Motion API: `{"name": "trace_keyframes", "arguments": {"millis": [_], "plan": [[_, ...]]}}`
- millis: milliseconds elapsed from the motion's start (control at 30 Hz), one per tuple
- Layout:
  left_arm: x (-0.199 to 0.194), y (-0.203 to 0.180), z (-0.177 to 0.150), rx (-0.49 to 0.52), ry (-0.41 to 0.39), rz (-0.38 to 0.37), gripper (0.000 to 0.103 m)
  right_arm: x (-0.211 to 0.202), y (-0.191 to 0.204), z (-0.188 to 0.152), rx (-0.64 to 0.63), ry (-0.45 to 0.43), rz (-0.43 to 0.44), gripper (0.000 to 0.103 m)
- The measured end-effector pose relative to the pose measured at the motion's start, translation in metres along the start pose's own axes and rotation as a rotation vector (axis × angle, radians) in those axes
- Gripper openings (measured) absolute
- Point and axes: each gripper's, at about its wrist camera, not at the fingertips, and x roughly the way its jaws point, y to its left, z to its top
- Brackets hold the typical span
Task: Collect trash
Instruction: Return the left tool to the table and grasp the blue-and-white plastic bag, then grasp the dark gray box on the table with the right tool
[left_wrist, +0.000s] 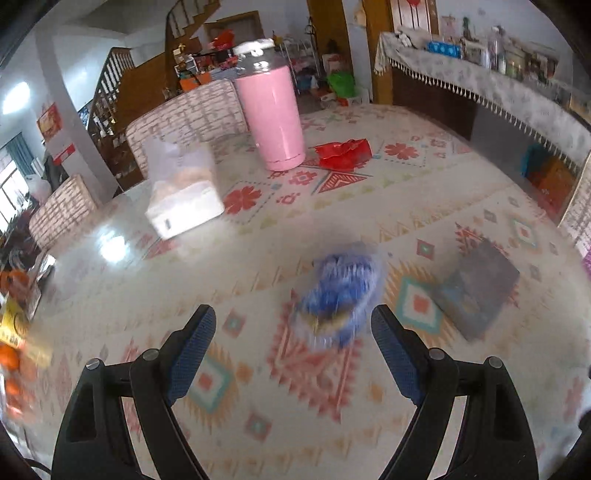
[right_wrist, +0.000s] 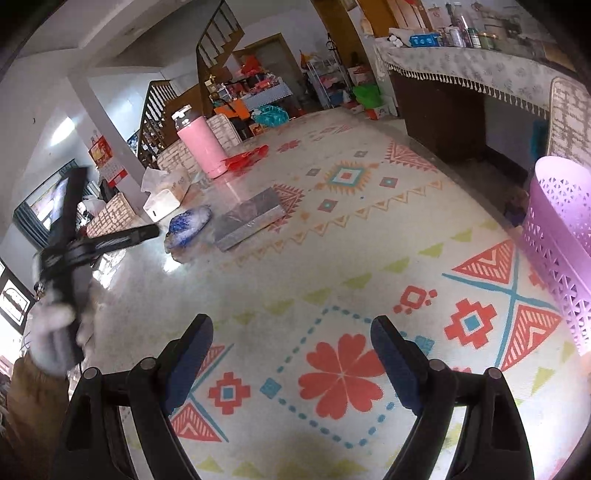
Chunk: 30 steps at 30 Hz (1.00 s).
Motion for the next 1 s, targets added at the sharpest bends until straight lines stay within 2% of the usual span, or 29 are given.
{"name": "trace_keyframes", "arguments": {"millis": [133,400,567,600,633,667,733,800,1000], "plan": [[0.026,-0.002,0.015,-0.018,0.046,-0.047,0.086,-0.009,0.003,-0.003,-0.023,-0.040,-0.003,0.091],[0.049,-0.003,0.015,-0.046,0.092,-0.061,0.086,-0.010,0.004,-0.001,-0.025,-0.049,0.004,0.091],[0.061,0.003,0.010,-0.142,0.160,-0.098,0.085,-0.009,0.004,-0.001,-0.026,-0.049,0.002,0.091],[0.060,0.006,0.008,-0.174,0.161,-0.108,0.072,-0.009,0.004,-0.001,-0.025,-0.049,0.002,0.091],[0.058,0.009,0.007,-0.204,0.159,-0.124,0.050,-0.009,0.005,-0.001,-0.024,-0.049,0.001,0.091],[0.053,0.012,0.006,-0.222,0.157,-0.110,0.049,-0.009,0.005,-0.001,-0.024,-0.048,0.000,0.091],[0.046,0.016,0.000,-0.253,0.157,-0.136,0.044,-0.008,0.005,0.000,-0.024,-0.046,-0.001,0.091],[0.033,0.018,-0.008,-0.259,0.149,-0.149,0.044,-0.007,0.005,0.000,-0.023,-0.041,-0.002,0.091],[-0.021,0.024,-0.058,-0.312,0.138,-0.225,0.044,-0.001,0.003,0.000,-0.019,-0.009,-0.015,0.092]]}}
